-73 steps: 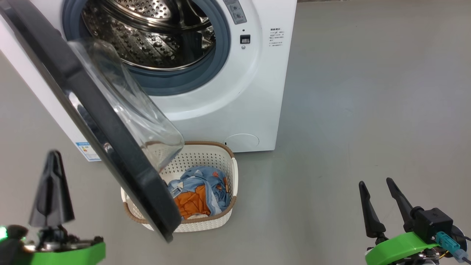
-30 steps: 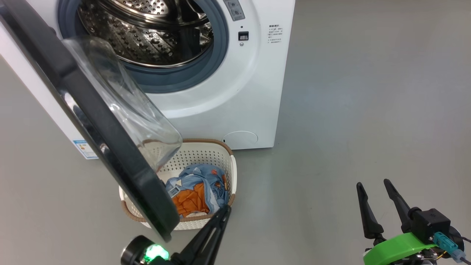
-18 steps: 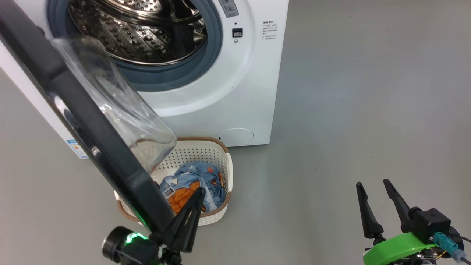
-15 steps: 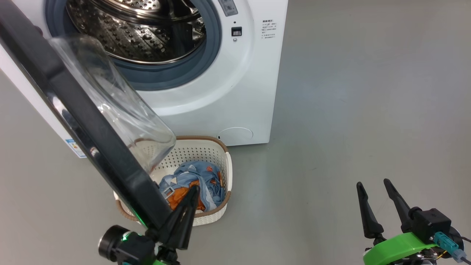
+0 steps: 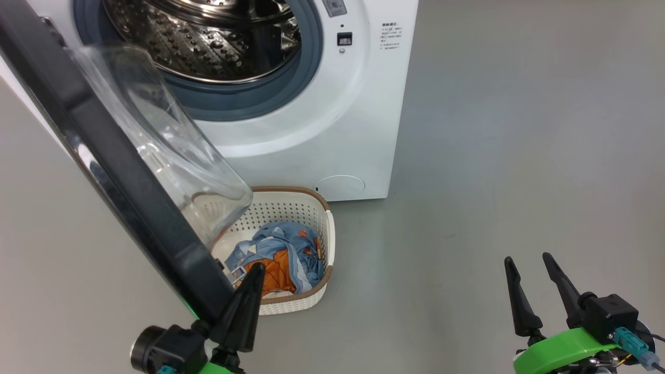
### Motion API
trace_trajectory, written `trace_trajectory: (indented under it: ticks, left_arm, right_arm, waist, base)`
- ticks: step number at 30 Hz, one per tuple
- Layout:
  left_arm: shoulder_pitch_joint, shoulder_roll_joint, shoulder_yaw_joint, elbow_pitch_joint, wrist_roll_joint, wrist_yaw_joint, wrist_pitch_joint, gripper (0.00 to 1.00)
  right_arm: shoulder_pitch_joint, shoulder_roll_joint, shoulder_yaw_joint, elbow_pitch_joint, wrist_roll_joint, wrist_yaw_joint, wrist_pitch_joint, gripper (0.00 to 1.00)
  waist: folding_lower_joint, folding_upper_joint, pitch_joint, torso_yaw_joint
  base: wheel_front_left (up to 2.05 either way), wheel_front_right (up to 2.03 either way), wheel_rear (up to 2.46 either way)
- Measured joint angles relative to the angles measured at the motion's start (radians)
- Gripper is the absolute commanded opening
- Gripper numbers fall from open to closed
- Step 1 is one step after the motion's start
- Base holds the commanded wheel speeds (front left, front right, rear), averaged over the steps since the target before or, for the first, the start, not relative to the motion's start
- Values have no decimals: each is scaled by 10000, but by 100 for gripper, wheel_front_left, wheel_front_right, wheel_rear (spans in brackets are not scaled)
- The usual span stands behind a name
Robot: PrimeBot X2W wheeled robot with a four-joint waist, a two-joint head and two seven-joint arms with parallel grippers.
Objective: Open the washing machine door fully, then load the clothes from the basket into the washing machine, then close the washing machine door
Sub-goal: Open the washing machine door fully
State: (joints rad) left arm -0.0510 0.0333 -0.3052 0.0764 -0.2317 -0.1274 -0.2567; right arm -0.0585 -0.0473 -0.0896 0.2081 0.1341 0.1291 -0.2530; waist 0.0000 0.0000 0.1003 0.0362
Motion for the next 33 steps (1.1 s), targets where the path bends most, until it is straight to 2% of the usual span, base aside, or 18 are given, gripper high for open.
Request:
trace_trajectory:
  ticks: [14,23,28,33]
  left_arm:
    - [520,-119,771,-339,215,27,2,0]
    - [964,-109,1440,-640,357,688,2,0]
    - [1112,19,2219,-642,341,1208,2,0]
    - [1332,6,2587,-627,174,1411,2,0]
  right_arm:
    - [-1,0,-40,25,46,0,0,100]
    - [3,-2,-61,67,61,0,0,100]
    - [6,0,-29,100,150,0,0,100]
    - [8,0,-35,105,150,0,0,100]
  waist:
    - [0,0,-5,607]
    - [0,0,-99,1208]
    - [0,0,-174,1619]
    - [0,0,-267,1905]
  base:
    - [0,0,0]
    - [0,0,0]
    - [0,0,0]
    - [0,0,0]
